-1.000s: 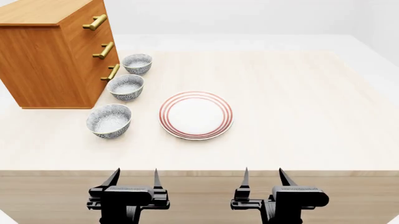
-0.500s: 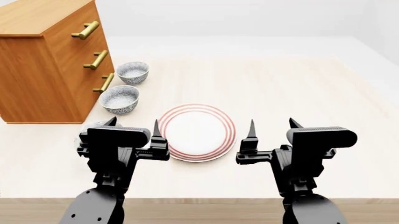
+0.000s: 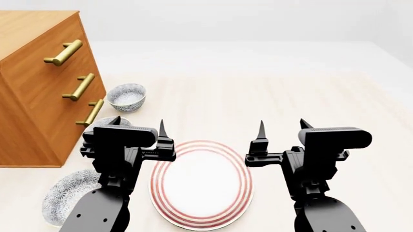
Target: Put the bowl in the middle on the plate.
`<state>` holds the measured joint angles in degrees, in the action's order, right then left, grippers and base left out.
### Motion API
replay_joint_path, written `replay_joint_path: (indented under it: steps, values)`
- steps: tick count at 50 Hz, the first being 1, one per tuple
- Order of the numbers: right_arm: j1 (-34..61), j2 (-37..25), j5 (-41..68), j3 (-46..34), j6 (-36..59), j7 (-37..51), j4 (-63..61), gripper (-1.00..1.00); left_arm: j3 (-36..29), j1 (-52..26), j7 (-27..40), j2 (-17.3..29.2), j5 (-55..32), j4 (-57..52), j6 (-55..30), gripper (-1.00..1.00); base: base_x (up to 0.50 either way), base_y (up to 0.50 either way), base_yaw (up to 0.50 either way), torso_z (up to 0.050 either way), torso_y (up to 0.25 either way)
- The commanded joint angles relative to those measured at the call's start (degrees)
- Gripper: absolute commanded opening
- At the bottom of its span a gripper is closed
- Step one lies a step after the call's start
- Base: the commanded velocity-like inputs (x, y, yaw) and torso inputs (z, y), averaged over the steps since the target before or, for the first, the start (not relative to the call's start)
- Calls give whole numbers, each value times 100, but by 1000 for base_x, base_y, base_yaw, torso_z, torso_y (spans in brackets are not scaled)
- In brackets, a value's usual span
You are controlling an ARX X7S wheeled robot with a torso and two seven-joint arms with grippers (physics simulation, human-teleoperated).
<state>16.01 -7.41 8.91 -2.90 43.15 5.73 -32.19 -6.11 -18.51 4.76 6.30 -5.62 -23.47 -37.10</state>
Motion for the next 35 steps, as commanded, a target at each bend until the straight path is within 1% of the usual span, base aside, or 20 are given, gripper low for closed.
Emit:
replay_joint_path:
  steps: [1, 16, 21, 23, 24, 26, 27, 30, 32, 33, 34, 35]
  values:
    - [15, -33, 54, -43, -42, 47, 69, 100, -38, -22, 79, 58, -46, 79, 69, 100, 500, 0, 0, 0, 15]
    - [-25, -65, 147, -112, -223, 50, 197, 100, -95, 28, 156, 113, -92, 262, 256, 100, 500, 0, 0, 0, 1]
    - [-12, -105, 108, -192, -244, 72, 305, 100, -74, -19, 238, 88, -139, 232, 74, 100, 0, 0, 0, 0, 0]
    - [-2, -116, 106, -202, -218, 92, 277, 100, 57, -139, 120, 50, -438, 144, -406, 100, 0, 0, 0, 0, 0]
    - [11, -124, 107, -200, -187, 105, 263, 100, 60, -336, 268, 43, -390, 105, -822, 100, 0, 0, 0, 0, 0]
    - [24, -130, 139, -182, -163, 105, 242, 100, 111, -595, 278, 37, -527, -14, -1425, 100, 0, 0, 0, 0, 0]
    - [42, -138, 141, -181, -142, 113, 238, 100, 140, -907, 241, 33, -687, -143, -2087, 100, 0, 0, 0, 0, 0]
    - [69, -143, 178, -159, -97, 126, 216, 100, 117, -1468, 327, 37, -765, -153, -2997, 100, 0, 0, 0, 0, 0]
    - [79, -148, 197, -150, -61, 140, 174, 100, 184, -1928, 277, 41, -889, 11, -3637, 100, 0, 0, 0, 0, 0]
    - [76, -152, 209, -150, -47, 143, 136, 100, 361, -2371, 319, -31, -950, 298, -4361, 100, 0, 0, 0, 0, 0]
    - [74, -156, 208, -149, -52, 152, 127, 100, 471, -2630, 238, -54, -1043, 489, -4646, 100, 0, 0, 0, 0, 0]
    - [74, -160, 216, -147, -53, 153, 125, 100, 414, -2755, 254, -11, -1012, 591, -4629, 100, 0, 0, 0, 0, 0]
